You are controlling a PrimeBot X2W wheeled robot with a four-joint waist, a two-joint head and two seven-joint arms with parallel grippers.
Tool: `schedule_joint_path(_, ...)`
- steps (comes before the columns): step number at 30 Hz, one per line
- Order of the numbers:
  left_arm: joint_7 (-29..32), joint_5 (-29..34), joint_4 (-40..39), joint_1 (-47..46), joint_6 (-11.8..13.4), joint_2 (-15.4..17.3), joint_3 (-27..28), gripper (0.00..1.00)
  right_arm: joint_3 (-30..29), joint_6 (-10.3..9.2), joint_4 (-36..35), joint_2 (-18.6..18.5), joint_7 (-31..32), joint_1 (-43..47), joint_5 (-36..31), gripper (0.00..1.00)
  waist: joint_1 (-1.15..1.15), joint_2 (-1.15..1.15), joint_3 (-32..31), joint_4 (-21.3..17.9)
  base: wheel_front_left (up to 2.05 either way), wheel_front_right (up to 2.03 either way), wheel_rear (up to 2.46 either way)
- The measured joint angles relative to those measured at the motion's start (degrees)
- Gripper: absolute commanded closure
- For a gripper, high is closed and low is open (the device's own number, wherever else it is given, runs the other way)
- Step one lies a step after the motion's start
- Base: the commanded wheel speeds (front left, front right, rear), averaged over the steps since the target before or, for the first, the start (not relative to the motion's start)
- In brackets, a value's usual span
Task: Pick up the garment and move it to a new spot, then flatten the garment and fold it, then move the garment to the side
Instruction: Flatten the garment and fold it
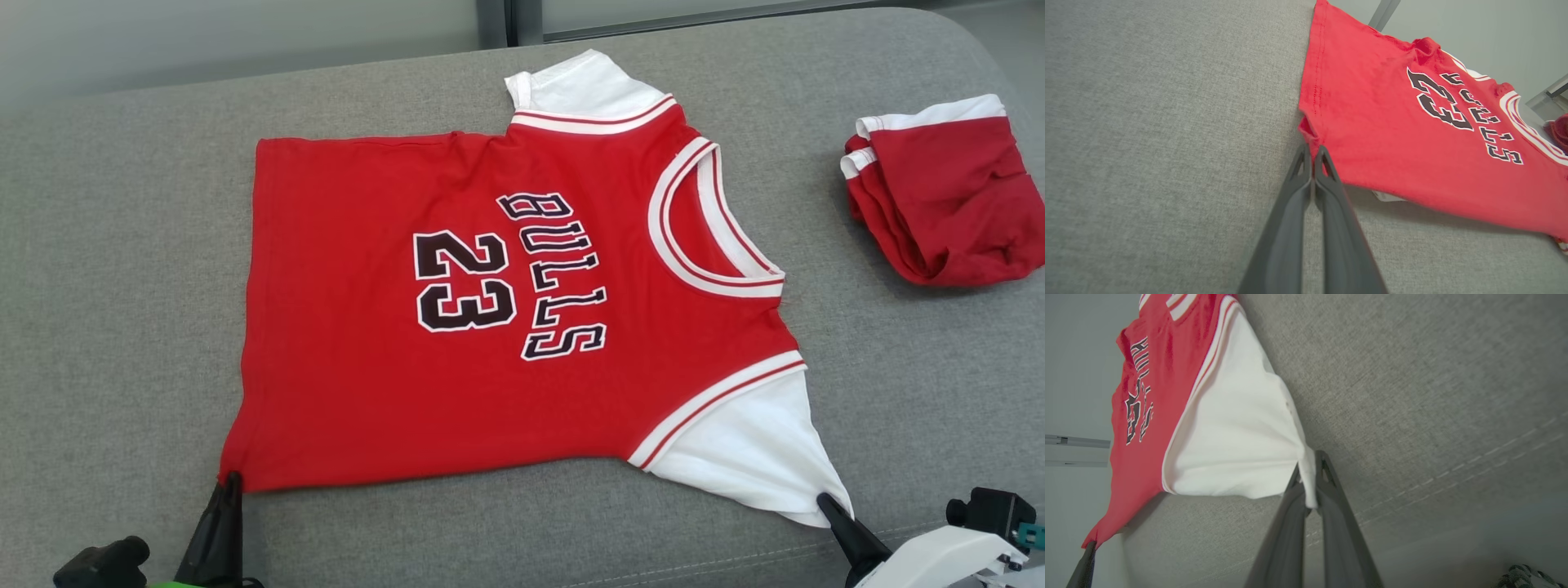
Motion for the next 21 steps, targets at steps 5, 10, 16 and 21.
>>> schedule_joint_path(5, 0.0, 0.9, -0.5, 0.7, 0.0, -1.6, -1.0, 1.0, -0.2, -0.47, -0.5, -0.9, 0.1, 1.8, -0.2, 1.0, 0.0, 0.0, 0.0, 1.3, 0.0, 0.0, 0.0)
schedule_joint_path(10, 0.0, 0.9, -1.5, 1.4, 0.0, -2.1, 0.0, 1.0, 0.5, -0.91, -0.8, -2.2, 1.1, 1.9, -1.3, 1.0, 0.0, 0.0, -0.2, 1.9, 0.0, 0.0, 0.0)
schedule_joint_path(16, 0.0, 0.9, -1.8, 1.6, 0.0, -2.4, 0.2, 1.0, 1.0, -1.46, -1.3, -2.1, 1.5, 1.9, -1.6, 1.0, 0.0, 0.0, -0.1, 1.6, 0.0, 0.0, 0.0)
schedule_joint_path(21, 0.0, 1.1, -2.1, 2.2, 0.0, -2.7, -0.1, 1.0, 1.3, -1.47, -1.9, -2.1, 2.1, 2.0, -1.6, 1.0, 0.0, 0.0, 0.3, 1.2, 0.0, 0.0, 0.0)
